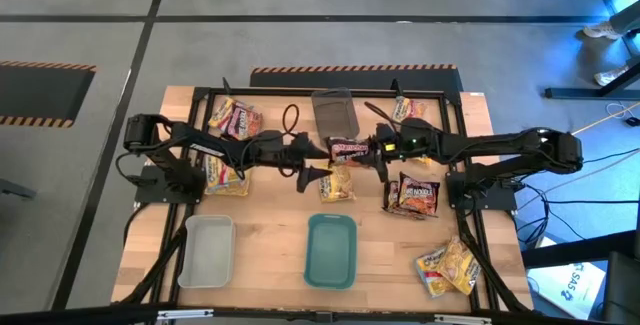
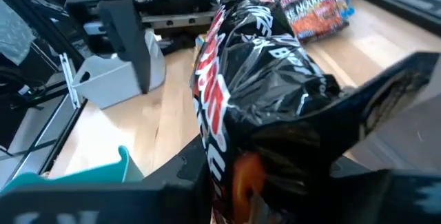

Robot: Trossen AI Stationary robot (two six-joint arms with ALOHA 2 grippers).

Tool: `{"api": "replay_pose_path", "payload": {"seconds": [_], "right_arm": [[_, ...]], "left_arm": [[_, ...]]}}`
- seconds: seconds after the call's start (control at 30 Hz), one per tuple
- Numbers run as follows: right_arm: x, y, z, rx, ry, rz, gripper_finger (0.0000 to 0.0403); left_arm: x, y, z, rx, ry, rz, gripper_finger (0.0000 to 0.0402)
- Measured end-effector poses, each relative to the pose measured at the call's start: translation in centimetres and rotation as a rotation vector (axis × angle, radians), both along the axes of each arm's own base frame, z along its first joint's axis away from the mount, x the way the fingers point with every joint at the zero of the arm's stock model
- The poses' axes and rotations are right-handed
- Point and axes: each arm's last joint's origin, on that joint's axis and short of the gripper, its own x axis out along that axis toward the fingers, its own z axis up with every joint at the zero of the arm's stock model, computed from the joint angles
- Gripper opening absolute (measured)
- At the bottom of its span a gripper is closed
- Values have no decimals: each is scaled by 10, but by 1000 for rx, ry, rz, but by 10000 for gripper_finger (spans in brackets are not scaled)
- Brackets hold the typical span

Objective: Sort Maruchan noodles
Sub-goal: Put the black noodle pack into the black bin

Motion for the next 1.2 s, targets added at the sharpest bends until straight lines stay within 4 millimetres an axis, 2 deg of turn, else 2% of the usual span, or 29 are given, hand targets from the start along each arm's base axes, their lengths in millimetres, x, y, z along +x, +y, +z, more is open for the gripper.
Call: {"api": "replay_pose_path", "payload": {"seconds": [0.13,0.37,0.57,0.77,0.87,0.97,1.2], "right_arm": [[2,3,0,-5,-15,12,117],[4,11,1,-14,-20,33,118],[4,10,1,-19,-20,11,119],[5,9,7,-56,-82,7,118],[8,9,7,-57,-106,26,118],[14,8,2,-54,-116,29,118],[23,7,-2,-36,-175,45,118]], "left_arm": [[1,0,0,38,22,17,299],[-1,9,-9,60,111,99,303],[-14,13,3,36,178,115,303],[-13,8,10,44,120,36,303],[-9,6,5,56,114,55,303],[-5,2,10,75,43,55,303],[-5,2,7,98,55,113,302]]}}
